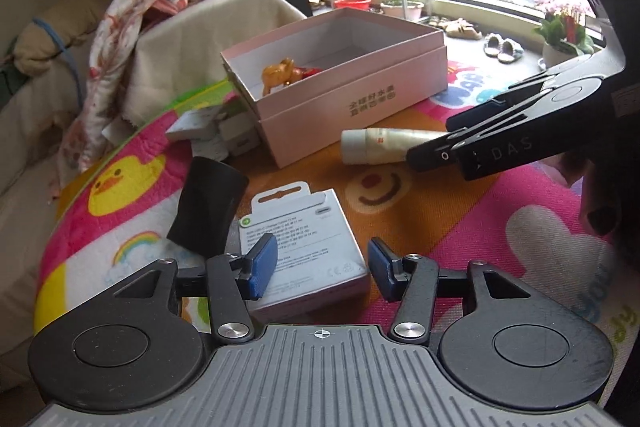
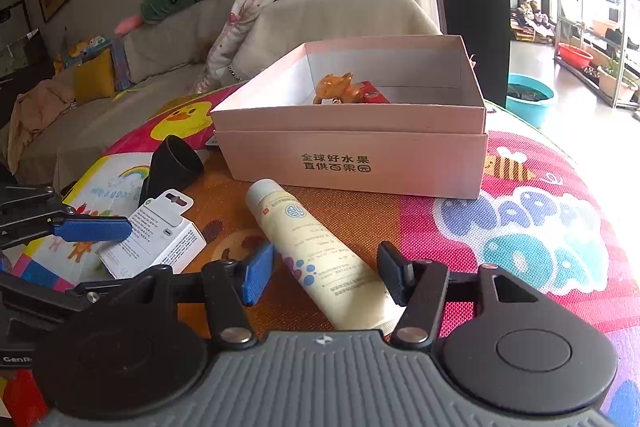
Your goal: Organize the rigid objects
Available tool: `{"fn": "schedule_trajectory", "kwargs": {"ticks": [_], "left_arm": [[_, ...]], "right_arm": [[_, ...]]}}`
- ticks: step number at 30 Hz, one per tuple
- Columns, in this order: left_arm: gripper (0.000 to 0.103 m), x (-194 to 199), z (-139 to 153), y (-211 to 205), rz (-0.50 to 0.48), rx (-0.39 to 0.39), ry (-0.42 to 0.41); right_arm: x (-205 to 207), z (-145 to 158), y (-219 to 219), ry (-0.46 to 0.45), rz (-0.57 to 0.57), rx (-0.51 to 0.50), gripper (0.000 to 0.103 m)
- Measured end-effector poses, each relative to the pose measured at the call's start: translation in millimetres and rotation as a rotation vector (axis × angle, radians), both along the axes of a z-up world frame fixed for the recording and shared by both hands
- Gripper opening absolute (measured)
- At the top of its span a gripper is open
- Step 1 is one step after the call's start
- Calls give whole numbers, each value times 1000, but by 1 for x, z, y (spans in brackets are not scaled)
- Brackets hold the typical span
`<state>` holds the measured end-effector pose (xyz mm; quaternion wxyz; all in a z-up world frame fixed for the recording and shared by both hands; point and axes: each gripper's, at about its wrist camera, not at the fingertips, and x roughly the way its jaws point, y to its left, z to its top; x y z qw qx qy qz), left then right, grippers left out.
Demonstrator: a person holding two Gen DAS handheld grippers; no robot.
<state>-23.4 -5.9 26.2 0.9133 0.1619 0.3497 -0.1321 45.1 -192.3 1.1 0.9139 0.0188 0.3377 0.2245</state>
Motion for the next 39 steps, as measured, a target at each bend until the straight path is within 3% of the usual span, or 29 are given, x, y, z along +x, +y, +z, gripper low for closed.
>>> {"fn": "schedule_trajectory", "kwargs": {"ticks": [3,5,7,10,14,23,27,30,32,33,35,36,37,39], "left_arm": [[67,4,3,5,4,-73,35],[82,6,2,6,-4,-130,60],[88,7,1,5,-7,-152,67],[86,3,0,1,25,-142,27],[84,1,0,3,86,-55,-46],[85,28,-15,30,185,-247,95],[86,24,-18,23,147,-209,72],[86,20,-20,26,138,-223,70],[86,15,-21,27,145,-234,55],[86,11,-23,27,149,-235,42],[86,8,-22,25,150,-221,31],[84,10,-21,26,163,-226,36],[75,11,-19,27,188,-230,33],[75,17,-17,30,230,-239,43]], "right_arm": [[0,0,0,-1,1,-2,58],[0,0,0,-1,1,-2,58],[0,0,1,-1,1,-2,59],[0,0,1,-1,1,-2,59],[0,0,1,-1,1,-2,60],[-1,0,4,-3,12,-7,64],[1,1,11,-8,43,-49,65],[6,0,30,-50,107,-173,65],[13,-1,38,-69,142,-200,65],[17,0,40,-59,152,-194,64],[25,2,43,-49,157,-184,52],[25,3,45,-53,163,-192,40],[24,4,47,-57,172,-202,34],[19,5,49,-56,189,-209,32]]}}
